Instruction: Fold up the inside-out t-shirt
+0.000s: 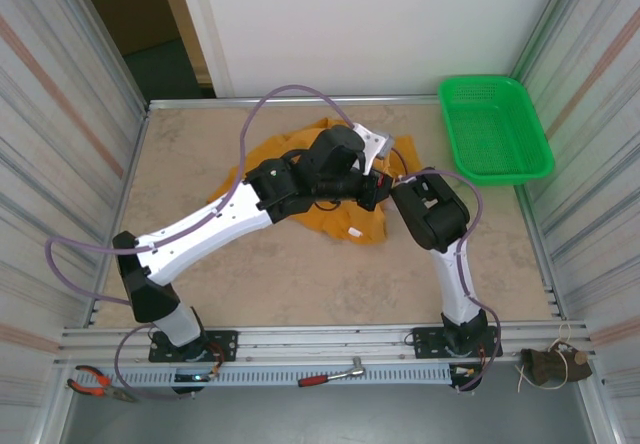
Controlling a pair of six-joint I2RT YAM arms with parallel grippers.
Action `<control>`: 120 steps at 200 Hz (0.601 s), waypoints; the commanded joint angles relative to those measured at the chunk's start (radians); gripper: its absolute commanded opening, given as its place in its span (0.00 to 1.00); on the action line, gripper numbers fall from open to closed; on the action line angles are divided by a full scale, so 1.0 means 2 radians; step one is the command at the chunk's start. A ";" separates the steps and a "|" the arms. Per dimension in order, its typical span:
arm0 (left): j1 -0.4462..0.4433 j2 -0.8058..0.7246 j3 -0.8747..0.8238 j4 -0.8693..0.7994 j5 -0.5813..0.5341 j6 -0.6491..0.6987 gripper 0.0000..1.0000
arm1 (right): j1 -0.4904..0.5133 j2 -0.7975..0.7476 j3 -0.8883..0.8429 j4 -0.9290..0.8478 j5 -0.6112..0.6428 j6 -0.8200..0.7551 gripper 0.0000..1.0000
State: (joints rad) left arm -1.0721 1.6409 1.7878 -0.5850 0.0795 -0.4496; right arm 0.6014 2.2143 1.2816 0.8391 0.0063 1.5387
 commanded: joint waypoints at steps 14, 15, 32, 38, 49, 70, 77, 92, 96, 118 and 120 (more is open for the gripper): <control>-0.127 -0.010 0.083 0.144 0.247 0.018 0.00 | -0.009 0.066 0.039 -0.075 0.023 -0.022 0.77; -0.127 -0.010 0.083 0.144 0.247 0.018 0.00 | -0.009 0.067 0.040 -0.078 0.023 -0.022 0.77; -0.127 -0.011 0.086 0.145 0.252 0.019 0.00 | -0.012 0.064 0.048 -0.121 0.030 -0.023 0.82; -0.128 -0.012 0.087 0.147 0.255 0.019 0.00 | -0.012 0.061 0.045 -0.134 0.037 -0.019 0.82; -0.129 -0.016 0.086 0.149 0.256 0.023 0.00 | -0.012 0.054 0.037 -0.154 0.051 -0.014 0.83; -0.130 -0.027 0.077 0.156 0.254 0.026 0.00 | -0.015 0.041 0.014 -0.202 0.081 0.016 0.86; -0.130 -0.030 0.073 0.154 0.247 0.027 0.00 | -0.016 0.039 0.008 -0.216 0.088 0.028 0.87; -0.130 -0.036 0.056 0.157 0.229 0.027 0.00 | -0.017 0.034 0.003 -0.238 0.099 0.039 0.87; -0.128 -0.036 0.051 0.157 0.225 0.025 0.00 | -0.017 0.032 0.003 -0.248 0.102 0.042 0.87; -0.124 -0.049 0.014 0.171 0.195 0.011 0.00 | -0.016 0.019 -0.010 -0.287 0.122 0.078 0.87; -0.123 -0.050 0.010 0.173 0.192 0.009 0.00 | -0.015 0.017 -0.014 -0.287 0.124 0.081 0.87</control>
State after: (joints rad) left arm -1.0950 1.6508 1.8240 -0.5682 0.0578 -0.4088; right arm 0.5819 2.1719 1.3151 0.4053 0.1699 1.6047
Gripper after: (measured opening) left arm 0.057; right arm 0.873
